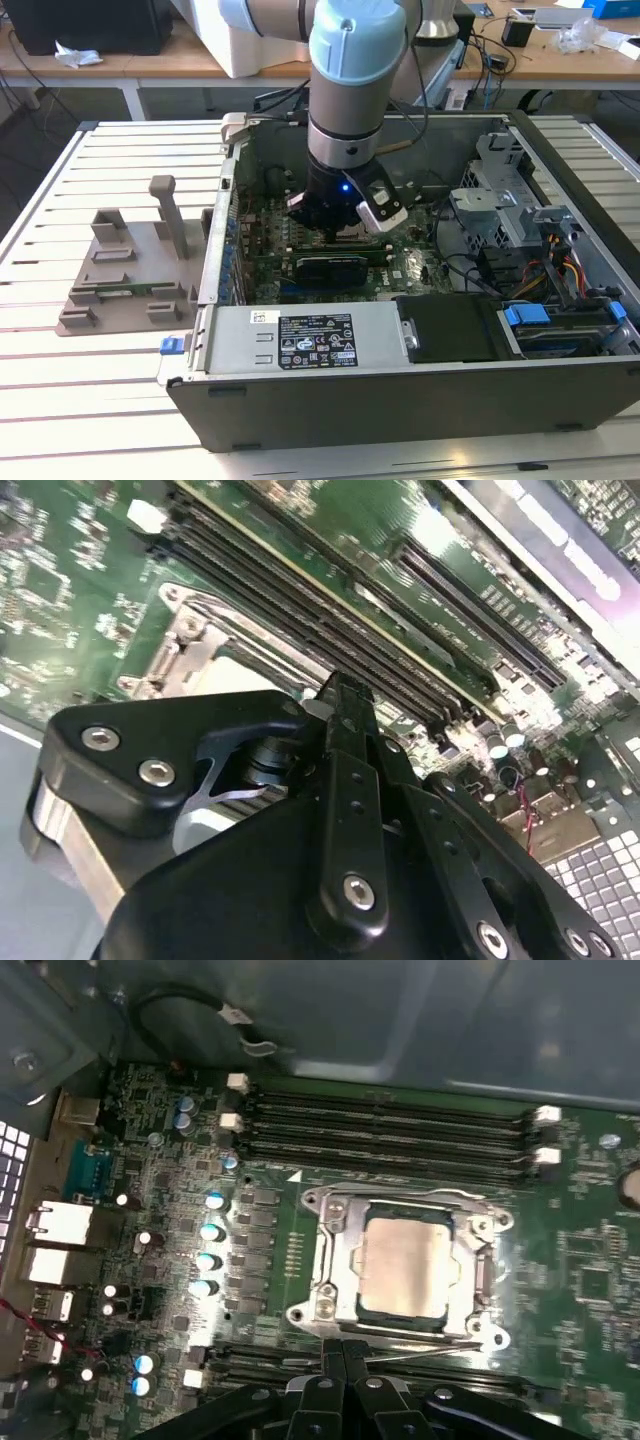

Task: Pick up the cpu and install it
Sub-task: 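Install the second cpu locking lever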

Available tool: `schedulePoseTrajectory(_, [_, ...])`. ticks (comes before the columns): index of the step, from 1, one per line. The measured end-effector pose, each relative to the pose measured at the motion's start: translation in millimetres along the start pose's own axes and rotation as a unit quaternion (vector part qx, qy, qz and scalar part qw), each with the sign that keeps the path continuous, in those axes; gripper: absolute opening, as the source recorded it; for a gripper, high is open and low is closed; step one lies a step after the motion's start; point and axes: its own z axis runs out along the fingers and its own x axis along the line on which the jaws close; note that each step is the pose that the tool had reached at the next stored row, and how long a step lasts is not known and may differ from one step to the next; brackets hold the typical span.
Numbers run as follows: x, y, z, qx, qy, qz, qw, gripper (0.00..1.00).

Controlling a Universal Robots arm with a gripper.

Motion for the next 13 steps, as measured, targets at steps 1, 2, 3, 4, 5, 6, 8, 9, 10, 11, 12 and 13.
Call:
schedulePoseTrajectory(1, [3.3, -0.1, 2.2, 0.0000, 0.0000, 0.000, 1.0000, 0.11])
schedulePoseTrajectory(2, [5.9, -0.1, 3.8, 0.0000, 0.0001, -0.001, 1.0000, 0.11])
schedulePoseTrajectory(3, [8.9, 0.0, 4.6, -0.0003, 0.0003, -0.001, 1.0000, 0.11])
schedulePoseTrajectory(4, [11.2, 0.2, 5.2, -0.0007, 0.0003, -0.002, 1.0000, 0.11])
schedulePoseTrajectory(5, [14.5, 0.5, 6.0, -0.0011, 0.0004, -0.004, 1.0000, 0.11])
schedulePoseTrajectory(6, [16.8, 0.6, 6.5, -0.0015, 0.0007, -0.005, 1.0000, 0.11])
schedulePoseTrajectory(8, [19.9, 0.5, 8.5, -0.0024, 0.0016, -0.010, 0.9999, 0.11])
schedulePoseTrajectory(9, [19.8, 1.0, 10.1, -0.0025, 0.0020, -0.013, 0.9999, 0.11])
schedulePoseTrajectory(10, [19.8, 1.8, 11.3, -0.0026, 0.0023, -0.015, 0.9999, 0.11])
schedulePoseTrajectory(11, [19.7, 2.6, 12.0, -0.0026, 0.0025, -0.016, 0.9999, 0.11])
schedulePoseTrajectory(12, [19.5, 3.5, 12.5, -0.0026, 0.0028, -0.017, 0.9998, 0.11])
schedulePoseTrajectory(13, [19.3, 5.4, 13.2, -0.0027, 0.0031, -0.019, 0.9998, 0.11])
